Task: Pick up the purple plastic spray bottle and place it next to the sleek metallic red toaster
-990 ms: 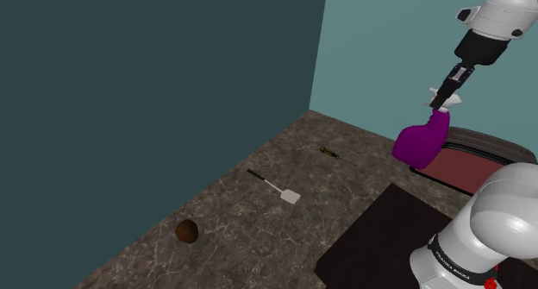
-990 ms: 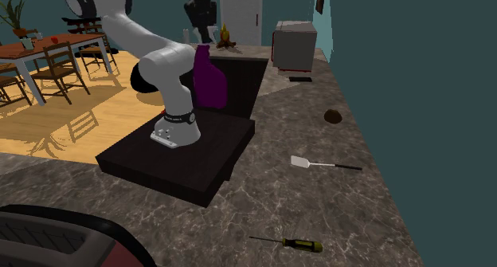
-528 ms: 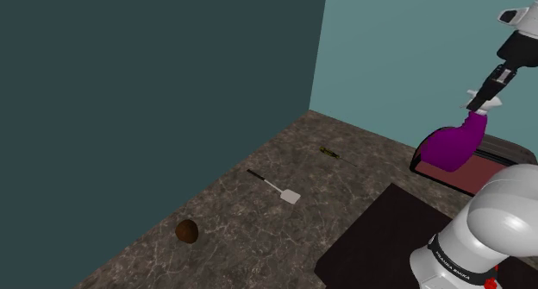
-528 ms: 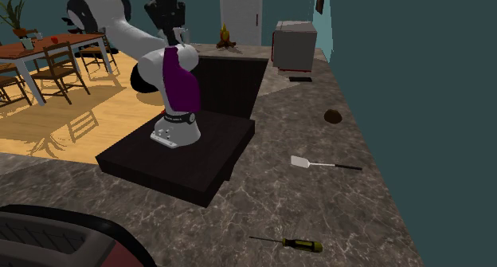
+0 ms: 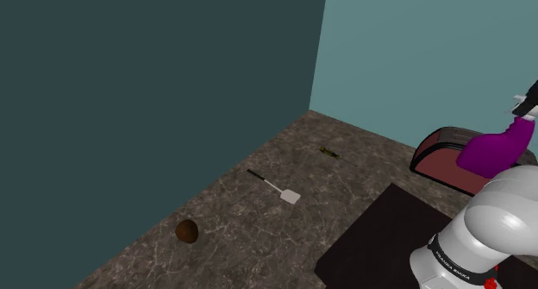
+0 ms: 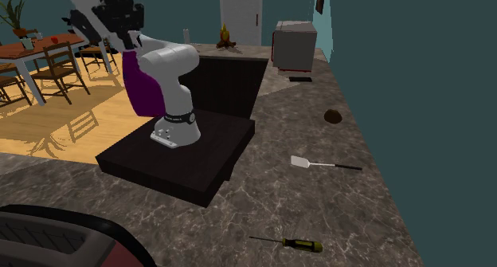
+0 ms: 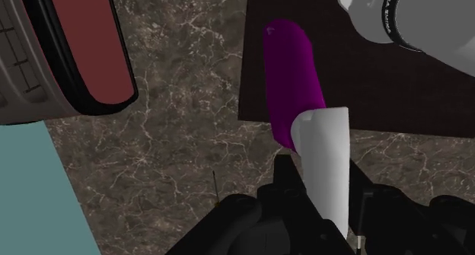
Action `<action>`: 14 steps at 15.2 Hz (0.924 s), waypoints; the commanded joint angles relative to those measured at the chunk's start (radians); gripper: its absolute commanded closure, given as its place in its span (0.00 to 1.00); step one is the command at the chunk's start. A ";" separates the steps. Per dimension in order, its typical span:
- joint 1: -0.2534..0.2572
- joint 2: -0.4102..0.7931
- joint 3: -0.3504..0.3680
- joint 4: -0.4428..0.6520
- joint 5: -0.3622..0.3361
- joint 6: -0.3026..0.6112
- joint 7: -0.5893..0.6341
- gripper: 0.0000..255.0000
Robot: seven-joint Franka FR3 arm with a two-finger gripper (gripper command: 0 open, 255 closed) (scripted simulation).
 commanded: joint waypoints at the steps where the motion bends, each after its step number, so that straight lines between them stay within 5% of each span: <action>1: 0.000 0.002 -0.046 0.044 -0.051 -0.024 -0.051 1.00; 14: 0.028 0.007 -0.276 0.327 -0.327 -0.136 -0.366 1.00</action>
